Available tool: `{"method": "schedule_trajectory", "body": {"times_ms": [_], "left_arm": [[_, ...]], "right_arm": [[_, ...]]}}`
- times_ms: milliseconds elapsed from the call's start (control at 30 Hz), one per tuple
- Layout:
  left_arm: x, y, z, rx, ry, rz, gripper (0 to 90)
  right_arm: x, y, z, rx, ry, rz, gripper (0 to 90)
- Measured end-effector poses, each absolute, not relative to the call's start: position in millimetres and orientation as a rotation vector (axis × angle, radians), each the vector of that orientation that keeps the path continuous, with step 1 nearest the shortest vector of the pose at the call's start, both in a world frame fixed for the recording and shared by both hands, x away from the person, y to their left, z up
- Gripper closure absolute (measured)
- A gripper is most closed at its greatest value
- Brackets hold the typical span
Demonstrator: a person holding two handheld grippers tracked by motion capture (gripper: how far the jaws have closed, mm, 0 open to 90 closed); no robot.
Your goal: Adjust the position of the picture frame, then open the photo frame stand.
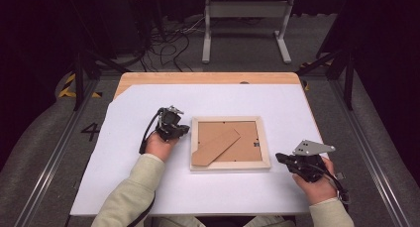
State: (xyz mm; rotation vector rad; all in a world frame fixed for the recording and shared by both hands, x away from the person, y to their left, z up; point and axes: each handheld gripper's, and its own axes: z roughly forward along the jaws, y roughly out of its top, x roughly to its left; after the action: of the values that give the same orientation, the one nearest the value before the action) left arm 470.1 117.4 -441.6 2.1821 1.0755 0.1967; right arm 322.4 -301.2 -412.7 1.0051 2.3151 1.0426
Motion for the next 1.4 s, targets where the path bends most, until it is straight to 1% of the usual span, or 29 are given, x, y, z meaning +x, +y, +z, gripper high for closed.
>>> {"method": "schedule_trajectory", "body": {"times_ms": [133,167,267,300,500,600,700,767,833,1100,1267,1400], "left_arm": [[463.0,130.3,-435.6,2.159,1.055,0.197,82.7],[455.8,137.6,-429.3,2.140,1.031,0.209,82.1],[446.5,143.4,-421.2,2.116,0.992,0.219,80.4],[440.0,145.4,-416.4,2.129,0.962,0.243,79.9],[421.3,150.6,-406.3,2.126,0.876,0.268,79.6],[412.3,154.2,-401.2,2.126,0.842,0.274,77.9],[405.3,155.9,-400.1,2.121,0.808,0.230,74.0],[401.1,157.7,-398.9,2.117,0.774,0.189,66.5],[397.2,158.4,-397.0,2.120,0.748,0.180,63.3],[385.2,156.3,-393.9,2.137,0.675,0.152,60.0],[379.8,154.9,-395.3,2.144,0.666,0.128,57.1],[376.4,151.5,-398.3,2.168,0.654,0.115,56.8]], "right_arm": [[327.1,-301.9,-410.6,0.993,2.325,1.077,88.4],[328.2,-302.5,-409.5,0.990,2.324,1.086,88.1],[329.7,-303.5,-406.6,0.972,2.322,1.102,87.1],[329.4,-303.9,-403.2,0.951,2.326,1.128,86.5],[330.0,-306.2,-396.1,0.900,2.324,1.158,85.1],[331.9,-311.2,-395.1,0.908,2.314,1.170,83.8],[333.9,-315.2,-395.9,0.918,2.309,1.175,82.6],[335.5,-317.7,-396.9,0.929,2.307,1.178,82.4],[335.9,-318.3,-397.5,0.939,2.307,1.179,82.4],[338.0,-312.6,-399.3,0.922,2.326,1.176,82.0],[337.8,-311.5,-400.2,0.937,2.327,1.159,82.0],[337.7,-311.2,-400.4,0.938,2.329,1.158,81.9]]}}
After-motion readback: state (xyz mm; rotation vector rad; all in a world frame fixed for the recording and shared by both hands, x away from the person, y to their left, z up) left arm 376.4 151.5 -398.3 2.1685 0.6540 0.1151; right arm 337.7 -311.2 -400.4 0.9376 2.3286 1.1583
